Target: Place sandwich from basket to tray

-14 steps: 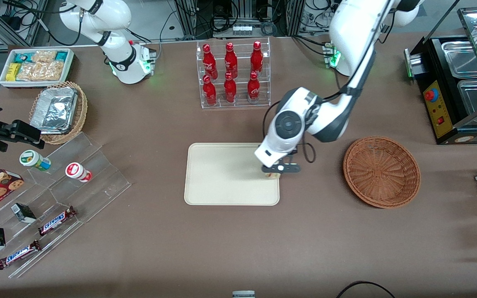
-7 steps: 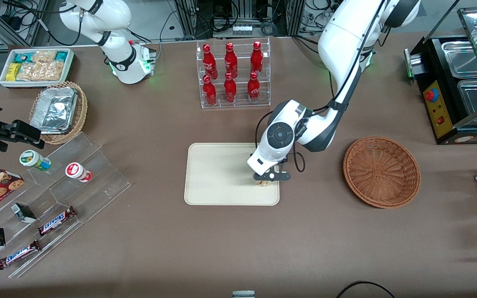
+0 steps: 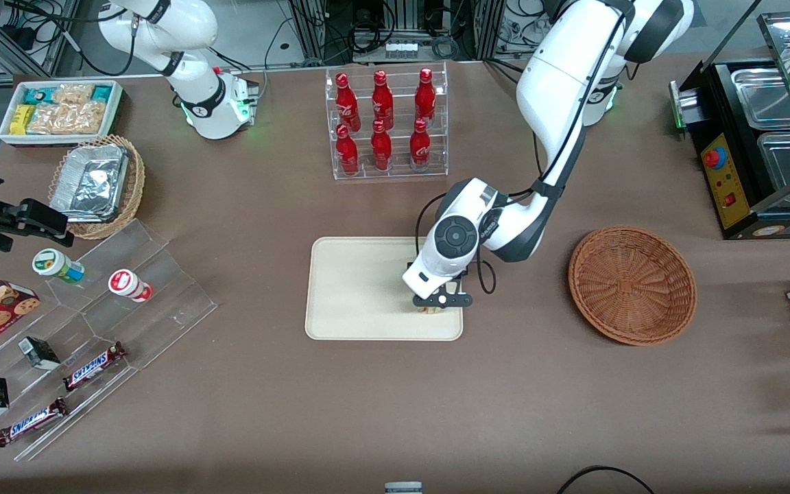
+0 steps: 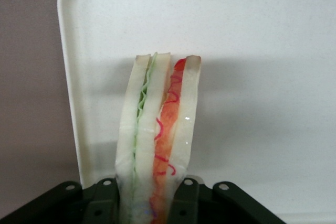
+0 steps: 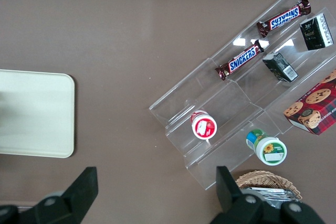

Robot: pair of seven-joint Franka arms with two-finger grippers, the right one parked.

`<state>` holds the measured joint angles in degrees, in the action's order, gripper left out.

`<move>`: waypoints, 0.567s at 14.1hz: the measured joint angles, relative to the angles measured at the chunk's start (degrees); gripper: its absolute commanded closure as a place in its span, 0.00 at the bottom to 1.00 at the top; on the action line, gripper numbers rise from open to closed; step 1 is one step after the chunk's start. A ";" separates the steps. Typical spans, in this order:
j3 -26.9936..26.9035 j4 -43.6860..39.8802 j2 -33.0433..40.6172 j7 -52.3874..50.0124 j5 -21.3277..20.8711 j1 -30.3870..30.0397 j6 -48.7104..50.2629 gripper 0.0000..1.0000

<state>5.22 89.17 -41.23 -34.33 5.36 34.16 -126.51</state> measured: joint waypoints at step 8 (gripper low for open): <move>-1.15 -2.70 4.94 -0.66 0.00 -1.67 8.66 0.00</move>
<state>4.07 86.47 -36.28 -34.99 5.36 32.49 -117.85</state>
